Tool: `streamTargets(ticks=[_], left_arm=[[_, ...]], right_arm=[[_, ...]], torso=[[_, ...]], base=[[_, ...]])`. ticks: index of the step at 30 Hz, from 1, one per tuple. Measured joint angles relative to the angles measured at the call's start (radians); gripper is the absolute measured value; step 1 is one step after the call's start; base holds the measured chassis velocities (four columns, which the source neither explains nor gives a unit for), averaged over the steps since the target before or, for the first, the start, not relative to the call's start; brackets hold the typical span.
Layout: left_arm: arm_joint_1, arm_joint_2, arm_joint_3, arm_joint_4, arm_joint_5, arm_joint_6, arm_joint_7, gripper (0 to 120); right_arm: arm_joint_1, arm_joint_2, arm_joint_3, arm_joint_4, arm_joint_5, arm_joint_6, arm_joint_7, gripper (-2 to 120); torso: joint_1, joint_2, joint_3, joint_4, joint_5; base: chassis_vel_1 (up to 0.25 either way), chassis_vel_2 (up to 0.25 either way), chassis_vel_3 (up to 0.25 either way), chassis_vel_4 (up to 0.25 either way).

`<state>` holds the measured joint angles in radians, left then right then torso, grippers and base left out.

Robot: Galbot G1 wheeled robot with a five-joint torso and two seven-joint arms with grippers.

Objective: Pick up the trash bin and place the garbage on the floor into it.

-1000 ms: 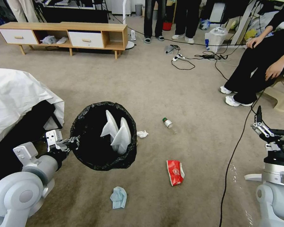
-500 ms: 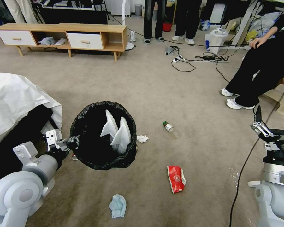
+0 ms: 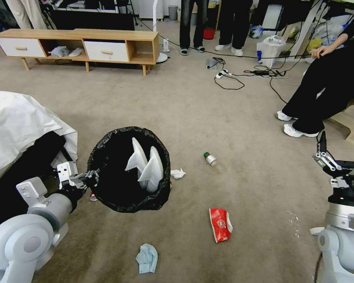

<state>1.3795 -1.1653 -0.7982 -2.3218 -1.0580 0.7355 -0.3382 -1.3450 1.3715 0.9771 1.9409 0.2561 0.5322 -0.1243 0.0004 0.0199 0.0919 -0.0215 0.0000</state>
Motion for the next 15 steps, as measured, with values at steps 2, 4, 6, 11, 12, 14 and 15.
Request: streamTargets(ticks=[2,4,6,11,12,14,15], left_arm=[[-0.002,-0.002,0.000,0.000,0.000,0.000,0.002,2],[-0.003,-0.002,0.000,0.000,-0.001,0.000,0.002,2],[-0.004,-0.002,0.000,-0.001,-0.001,0.000,0.002,2],[-0.004,0.001,-0.002,-0.001,-0.005,0.000,0.003,2],[-0.004,0.001,-0.002,-0.001,-0.005,0.000,0.003,2],[-0.003,0.002,-0.002,-0.001,-0.006,0.000,0.003,2],[-0.003,0.002,-0.002,0.000,-0.006,0.000,0.003,2]], right_arm=[[0.000,0.000,-0.001,-0.003,0.000,0.001,-0.003,100],[0.001,-0.001,-0.002,-0.005,0.000,0.003,-0.008,100],[0.002,-0.003,-0.003,-0.006,0.002,0.003,-0.015,100],[0.004,-0.044,-0.025,-0.016,0.094,0.003,-0.123,100],[0.004,-0.044,-0.025,-0.016,0.094,0.003,-0.123,100],[0.000,-0.082,-0.047,-0.018,0.153,-0.002,-0.181,100],[-0.003,-0.115,-0.064,-0.019,0.186,-0.010,-0.217,100]], torso=[[0.000,0.000,0.000,0.0000,0.0000],[0.000,0.000,0.000,-0.0001,0.0000],[0.000,0.000,0.000,0.0000,0.0001],[0.000,0.000,0.000,-0.0001,0.0001],[0.000,0.000,0.000,-0.0001,0.0001],[0.000,0.000,0.000,0.0000,0.0001],[0.000,0.000,0.000,0.0000,0.0002]], base=[[0.000,0.000,0.000,0.000],[0.000,0.000,0.000,0.000],[0.000,0.000,0.000,0.000],[0.000,0.000,0.000,0.000],[0.000,0.000,0.000,0.000],[0.000,0.000,0.000,0.000],[0.000,0.000,0.000,0.000]])
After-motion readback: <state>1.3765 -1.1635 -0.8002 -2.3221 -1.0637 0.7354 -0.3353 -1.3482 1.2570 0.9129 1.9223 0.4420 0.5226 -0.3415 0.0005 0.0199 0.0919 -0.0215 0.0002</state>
